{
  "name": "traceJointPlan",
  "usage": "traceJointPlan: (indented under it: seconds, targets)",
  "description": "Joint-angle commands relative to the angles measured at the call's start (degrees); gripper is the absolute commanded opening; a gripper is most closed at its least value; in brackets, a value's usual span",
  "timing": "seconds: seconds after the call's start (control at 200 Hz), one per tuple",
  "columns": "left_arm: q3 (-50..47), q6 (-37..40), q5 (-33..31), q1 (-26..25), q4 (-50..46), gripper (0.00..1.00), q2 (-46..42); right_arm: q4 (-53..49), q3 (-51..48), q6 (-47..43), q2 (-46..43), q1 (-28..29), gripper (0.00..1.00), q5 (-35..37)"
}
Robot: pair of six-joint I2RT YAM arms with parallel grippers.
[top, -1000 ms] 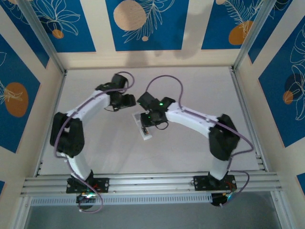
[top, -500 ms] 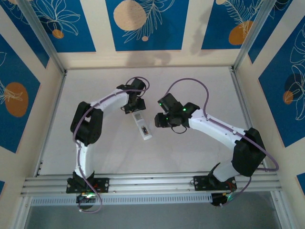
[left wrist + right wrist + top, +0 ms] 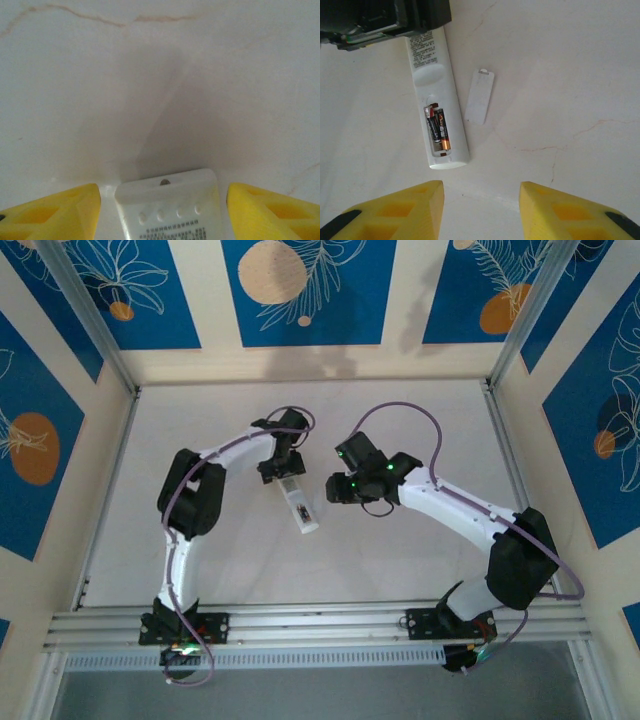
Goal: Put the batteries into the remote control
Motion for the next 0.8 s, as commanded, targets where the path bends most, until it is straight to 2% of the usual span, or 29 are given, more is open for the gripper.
traceJointPlan:
  seconds: [0.0, 0.205, 0.4, 0.5, 0.795]
  targets:
    - [1.5, -1.1, 1.7, 0.3, -0.8, 0.65, 2.0, 0.0, 1.2, -0.9, 0.3, -0.3, 0.45, -1.4]
    - [0.8, -1.2, 3.8, 0.3, 1.0, 0.51, 2.2, 0.2, 1.3, -0.6, 0.8, 0.2, 0.44, -2.2]
    - [0.8, -0.9, 5.6, 0.3, 1.8, 0.4, 2.3, 1.9, 1.9, 0.1, 3.4, 4.2, 0.44, -1.5]
    - [0.7, -0.8, 6.0, 0.3, 2.0, 0.37, 2.2, 4.4, 2.3, 1.3, 6.6, 6.2, 0.42, -2.4]
    - [0.8, 0.0, 6.7, 0.3, 1.9, 0.32, 2.1, 8.6, 7.8, 2.9, 18.2, 10.3, 0.34, 2.8]
